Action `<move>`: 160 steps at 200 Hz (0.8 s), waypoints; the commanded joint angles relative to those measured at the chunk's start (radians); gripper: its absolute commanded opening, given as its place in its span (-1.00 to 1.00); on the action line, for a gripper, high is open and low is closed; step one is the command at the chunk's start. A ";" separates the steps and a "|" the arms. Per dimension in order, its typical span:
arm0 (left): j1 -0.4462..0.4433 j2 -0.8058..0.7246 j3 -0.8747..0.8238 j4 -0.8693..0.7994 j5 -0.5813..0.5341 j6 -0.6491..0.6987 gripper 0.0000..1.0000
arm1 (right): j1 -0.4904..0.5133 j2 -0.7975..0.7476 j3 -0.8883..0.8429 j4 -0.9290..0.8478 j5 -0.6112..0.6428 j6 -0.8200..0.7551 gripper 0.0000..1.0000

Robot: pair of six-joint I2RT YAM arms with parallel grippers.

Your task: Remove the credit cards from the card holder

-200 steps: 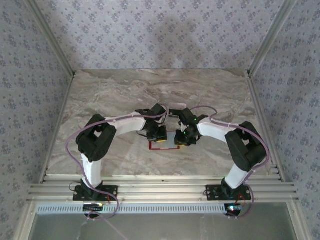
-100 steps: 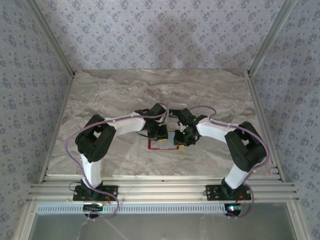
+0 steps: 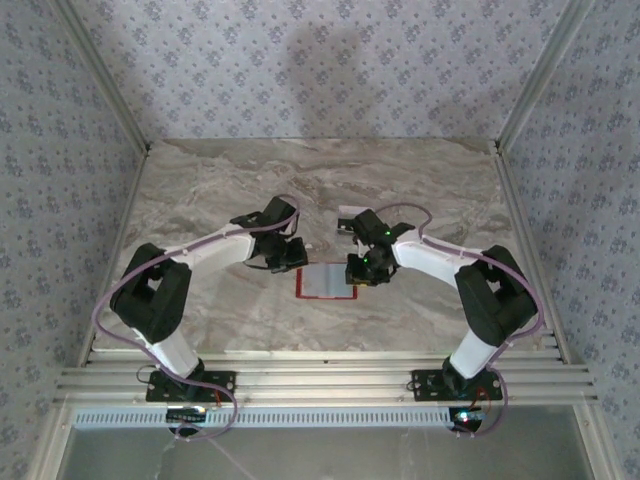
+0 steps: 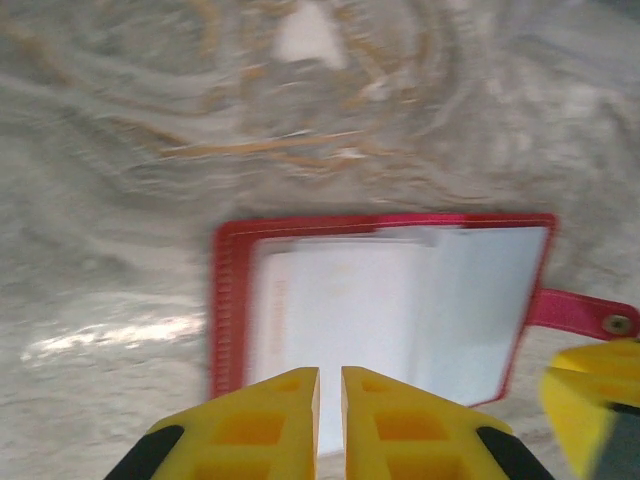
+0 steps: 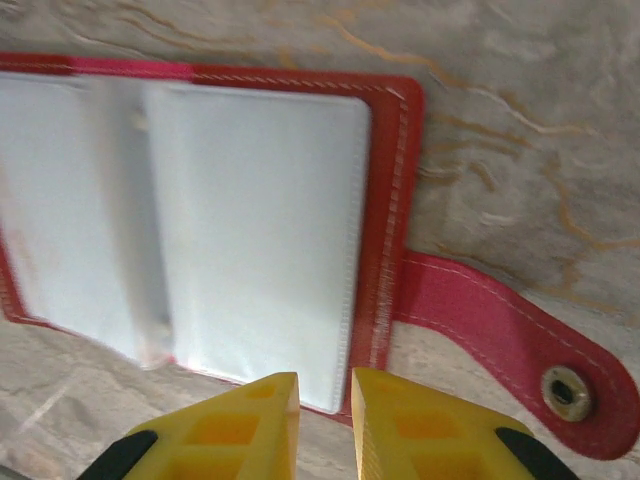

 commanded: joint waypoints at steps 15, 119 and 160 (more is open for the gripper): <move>0.008 0.012 -0.029 -0.046 0.037 0.041 -0.73 | 0.035 -0.015 0.075 -0.059 -0.010 0.013 -0.53; 0.008 0.102 -0.059 -0.029 0.054 0.036 -0.84 | 0.121 0.122 0.246 0.017 -0.078 0.084 -0.54; 0.009 0.094 -0.087 -0.016 0.055 0.029 -0.87 | 0.157 0.206 0.286 0.056 -0.093 0.115 -0.54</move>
